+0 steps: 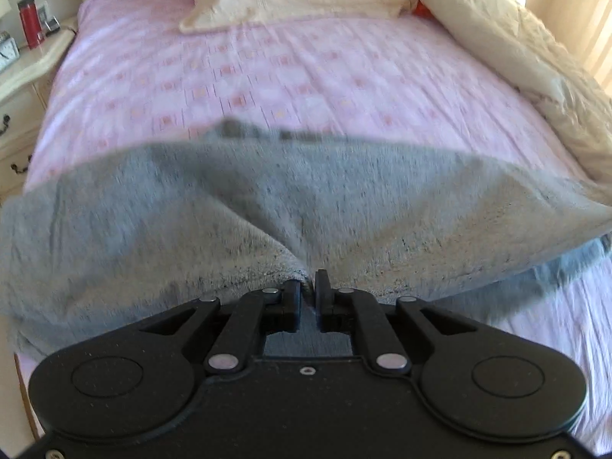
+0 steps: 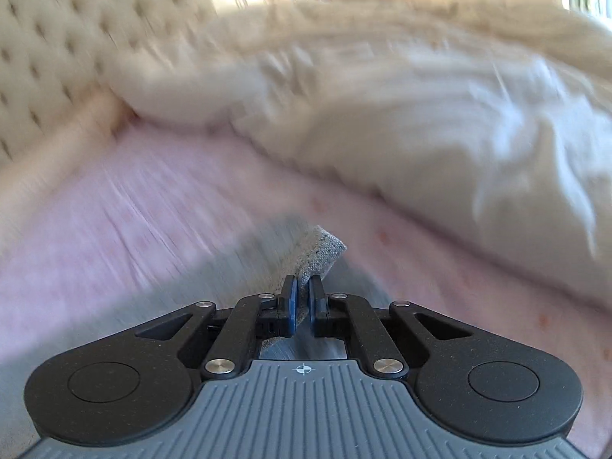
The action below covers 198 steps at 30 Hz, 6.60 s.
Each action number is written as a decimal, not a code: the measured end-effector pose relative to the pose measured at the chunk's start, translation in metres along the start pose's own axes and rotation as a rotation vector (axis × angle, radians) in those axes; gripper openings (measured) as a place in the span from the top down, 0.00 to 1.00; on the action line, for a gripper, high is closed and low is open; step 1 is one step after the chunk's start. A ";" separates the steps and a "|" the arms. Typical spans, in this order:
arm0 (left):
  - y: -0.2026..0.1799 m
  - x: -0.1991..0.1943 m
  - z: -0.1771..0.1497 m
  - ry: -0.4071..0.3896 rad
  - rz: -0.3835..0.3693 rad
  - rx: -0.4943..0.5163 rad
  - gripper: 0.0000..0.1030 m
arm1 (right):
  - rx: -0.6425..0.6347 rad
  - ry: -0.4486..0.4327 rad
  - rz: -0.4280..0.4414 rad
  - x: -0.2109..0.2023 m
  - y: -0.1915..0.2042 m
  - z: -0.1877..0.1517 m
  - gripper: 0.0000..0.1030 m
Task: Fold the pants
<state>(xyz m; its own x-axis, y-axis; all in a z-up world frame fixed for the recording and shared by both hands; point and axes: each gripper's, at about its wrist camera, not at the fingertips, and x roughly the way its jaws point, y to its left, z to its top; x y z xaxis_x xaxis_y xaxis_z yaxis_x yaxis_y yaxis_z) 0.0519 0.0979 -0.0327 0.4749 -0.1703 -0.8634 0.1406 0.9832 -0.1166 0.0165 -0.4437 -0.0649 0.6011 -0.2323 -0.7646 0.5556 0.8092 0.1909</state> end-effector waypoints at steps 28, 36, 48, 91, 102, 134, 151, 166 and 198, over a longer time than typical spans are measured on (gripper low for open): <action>-0.008 0.008 -0.048 0.054 0.077 0.070 0.62 | -0.050 -0.031 -0.208 -0.003 0.021 -0.013 0.86; 0.006 -0.007 -0.068 0.088 0.081 -0.002 0.59 | -0.172 -0.250 -0.067 -0.038 0.069 -0.010 0.86; 0.088 -0.045 -0.051 -0.068 0.288 -0.211 0.59 | -0.610 -0.027 0.555 -0.041 0.231 -0.077 0.86; 0.238 -0.047 -0.046 -0.041 0.164 -0.580 0.40 | -1.586 -0.240 1.098 -0.130 0.411 -0.261 0.92; 0.200 -0.016 -0.065 0.074 -0.181 -0.730 0.36 | -1.428 -0.102 1.105 -0.119 0.421 -0.242 0.93; 0.225 -0.050 -0.056 -0.255 0.354 -0.601 0.35 | -1.407 0.055 1.141 -0.114 0.424 -0.257 0.94; 0.232 0.002 -0.030 -0.116 0.333 -0.379 0.95 | -1.397 0.051 1.129 -0.111 0.424 -0.257 0.94; 0.243 -0.043 -0.029 -0.069 0.398 -0.432 0.93 | -1.458 0.166 1.144 -0.106 0.425 -0.278 0.89; 0.095 0.038 -0.018 -0.129 0.276 -0.159 0.78 | -1.143 0.128 0.978 -0.015 0.436 -0.086 0.74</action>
<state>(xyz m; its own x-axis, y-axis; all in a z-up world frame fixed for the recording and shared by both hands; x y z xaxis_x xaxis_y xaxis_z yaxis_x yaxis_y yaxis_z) 0.0680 0.1865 -0.0851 0.5838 0.1071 -0.8048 -0.1414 0.9895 0.0291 0.2003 -0.0406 -0.0228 0.3733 0.6292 -0.6817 -0.7916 0.5992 0.1196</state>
